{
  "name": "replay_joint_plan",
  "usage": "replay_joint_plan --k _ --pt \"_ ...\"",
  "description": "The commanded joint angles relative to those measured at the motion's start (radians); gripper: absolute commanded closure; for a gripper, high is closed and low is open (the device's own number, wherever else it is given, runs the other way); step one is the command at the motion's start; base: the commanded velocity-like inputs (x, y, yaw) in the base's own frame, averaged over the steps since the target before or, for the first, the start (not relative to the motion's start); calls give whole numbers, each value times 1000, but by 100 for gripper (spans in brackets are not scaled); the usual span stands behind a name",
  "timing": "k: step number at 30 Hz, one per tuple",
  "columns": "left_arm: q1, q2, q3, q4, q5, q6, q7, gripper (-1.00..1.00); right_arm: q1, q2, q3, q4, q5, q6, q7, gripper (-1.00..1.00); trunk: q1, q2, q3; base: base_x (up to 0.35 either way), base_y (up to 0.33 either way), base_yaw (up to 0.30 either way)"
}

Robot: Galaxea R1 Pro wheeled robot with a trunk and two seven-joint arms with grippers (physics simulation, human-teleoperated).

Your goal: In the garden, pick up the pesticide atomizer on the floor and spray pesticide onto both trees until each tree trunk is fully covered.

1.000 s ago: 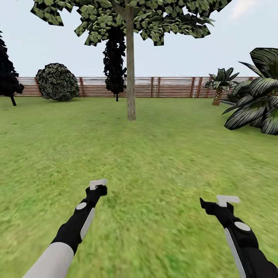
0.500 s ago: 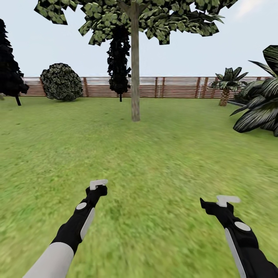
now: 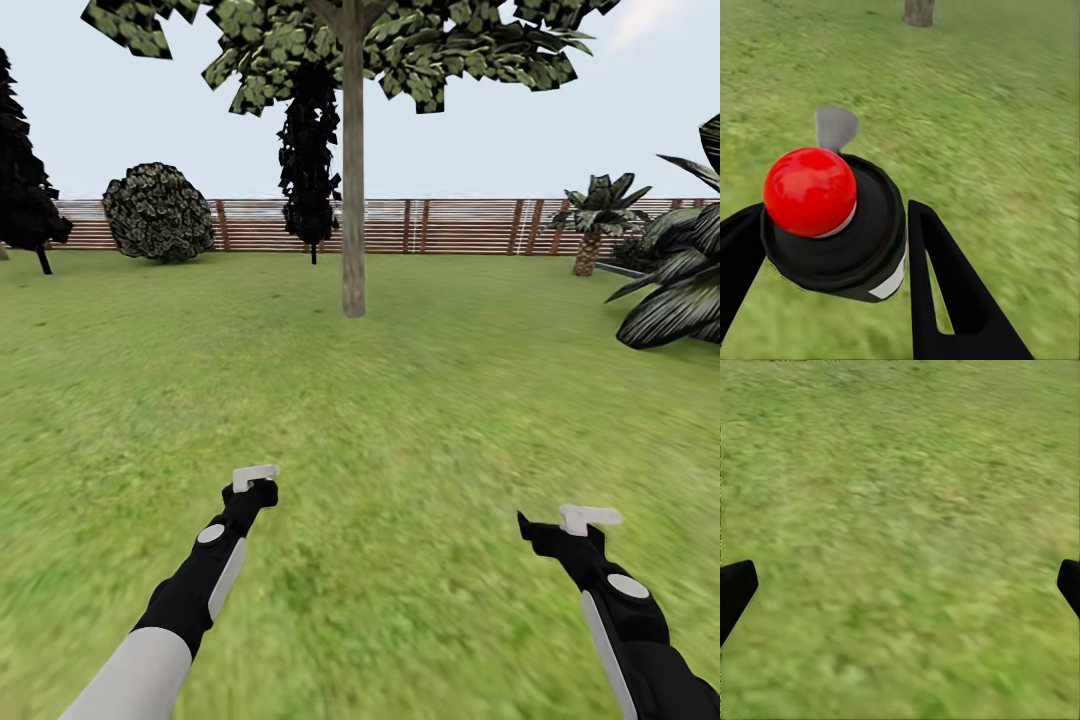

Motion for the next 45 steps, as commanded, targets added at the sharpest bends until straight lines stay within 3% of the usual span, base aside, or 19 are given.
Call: replay_joint_plan --k 1,7,15,45 --pt "0 0 0 0 0 0 0 100 0 0 0 1 -1 0 1 -100 0 0 0 327 72 0" --pt "0 0 1 -1 0 4 0 100 0 0 3 5 -5 -1 3 -100 0 0 0 327 72 0" --pt "0 1 5 -2 -4 57 0 100 0 1 8 3 -2 -2 4 -100 0 0 0 327 72 0" --pt "0 2 1 -1 -3 61 0 100 0 -1 2 12 -6 -3 4 -100 0 0 0 327 71 0"
